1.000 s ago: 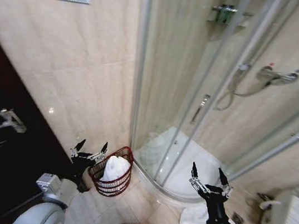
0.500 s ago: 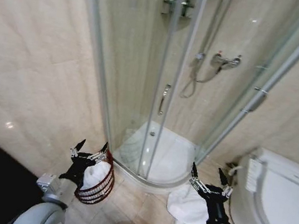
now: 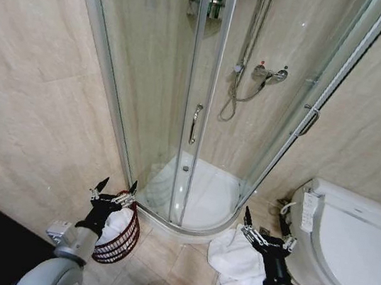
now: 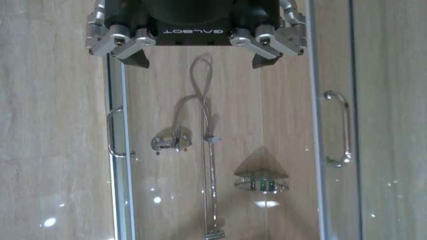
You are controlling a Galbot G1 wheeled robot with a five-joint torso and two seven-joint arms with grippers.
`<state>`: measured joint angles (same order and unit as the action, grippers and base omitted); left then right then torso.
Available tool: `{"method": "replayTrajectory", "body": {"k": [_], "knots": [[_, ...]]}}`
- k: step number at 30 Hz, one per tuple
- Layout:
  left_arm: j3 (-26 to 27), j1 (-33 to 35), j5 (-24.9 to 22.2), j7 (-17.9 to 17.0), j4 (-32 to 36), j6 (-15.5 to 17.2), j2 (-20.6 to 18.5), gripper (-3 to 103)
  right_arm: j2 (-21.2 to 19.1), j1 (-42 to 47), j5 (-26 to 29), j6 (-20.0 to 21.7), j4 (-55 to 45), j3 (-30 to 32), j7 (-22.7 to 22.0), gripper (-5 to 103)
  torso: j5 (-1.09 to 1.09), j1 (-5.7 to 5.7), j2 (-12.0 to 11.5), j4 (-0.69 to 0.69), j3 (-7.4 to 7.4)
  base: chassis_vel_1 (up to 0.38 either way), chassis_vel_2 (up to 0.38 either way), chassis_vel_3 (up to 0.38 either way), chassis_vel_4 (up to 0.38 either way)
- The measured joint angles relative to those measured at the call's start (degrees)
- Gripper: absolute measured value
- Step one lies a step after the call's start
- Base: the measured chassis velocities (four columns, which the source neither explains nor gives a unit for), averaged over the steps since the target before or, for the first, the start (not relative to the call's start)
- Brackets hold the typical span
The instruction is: Discard the used towel into the hamper.
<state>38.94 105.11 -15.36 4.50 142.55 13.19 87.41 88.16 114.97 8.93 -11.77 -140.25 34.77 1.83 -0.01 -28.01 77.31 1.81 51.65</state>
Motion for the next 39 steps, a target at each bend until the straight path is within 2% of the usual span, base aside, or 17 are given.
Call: {"method": "replayTrajectory", "body": {"k": [14,17,20,29,30,34,35,39], "knots": [[-0.02,-0.01,0.00,0.01,0.00,0.00,0.01,100,-0.01,0.00,0.00,0.00,0.01,0.04,-0.01,100,0.04,-0.03,-0.01,-0.03,0.02,-0.188,-0.178,0.181,0.170],[-0.01,0.00,0.00,0.01,0.00,0.00,0.01,100,-0.01,-0.01,0.00,0.00,0.00,0.01,-0.01,100,-0.01,-0.01,-0.01,0.02,0.01,0.027,-0.030,0.029,0.007],[-0.01,0.00,0.00,0.00,0.00,0.00,0.00,100,0.00,0.00,0.00,0.00,0.01,0.01,-0.01,100,0.00,0.00,0.00,-0.02,0.00,0.089,0.003,-0.088,0.009],[-0.01,0.00,0.00,0.00,0.00,0.00,0.00,100,0.00,-0.01,0.00,0.00,0.01,0.00,-0.01,100,0.03,-0.02,-0.01,-0.01,0.01,0.177,0.013,-0.212,0.008],[0.00,0.00,0.00,-0.01,0.00,0.00,-0.01,100,0.00,-0.01,0.00,0.00,0.00,0.00,-0.01,100,-0.03,-0.02,-0.01,0.00,0.01,0.283,0.007,-0.277,0.053],[0.00,0.00,0.00,0.00,0.00,0.00,0.00,100,0.00,-0.01,0.00,0.00,0.01,0.00,-0.01,100,0.05,0.00,-0.01,-0.01,0.00,0.307,-0.002,-0.359,0.036],[0.00,0.00,0.00,0.00,0.00,0.00,-0.01,100,0.01,0.00,0.00,0.00,0.00,-0.01,-0.01,100,-0.05,0.01,0.00,-0.01,0.00,0.324,-0.003,-0.299,0.008],[0.02,0.02,0.00,-0.01,0.00,0.00,-0.03,100,0.02,0.01,0.00,0.00,0.00,-0.03,0.00,100,-0.03,0.07,0.04,-0.01,-0.03,0.197,-0.004,-0.216,0.006]]}}
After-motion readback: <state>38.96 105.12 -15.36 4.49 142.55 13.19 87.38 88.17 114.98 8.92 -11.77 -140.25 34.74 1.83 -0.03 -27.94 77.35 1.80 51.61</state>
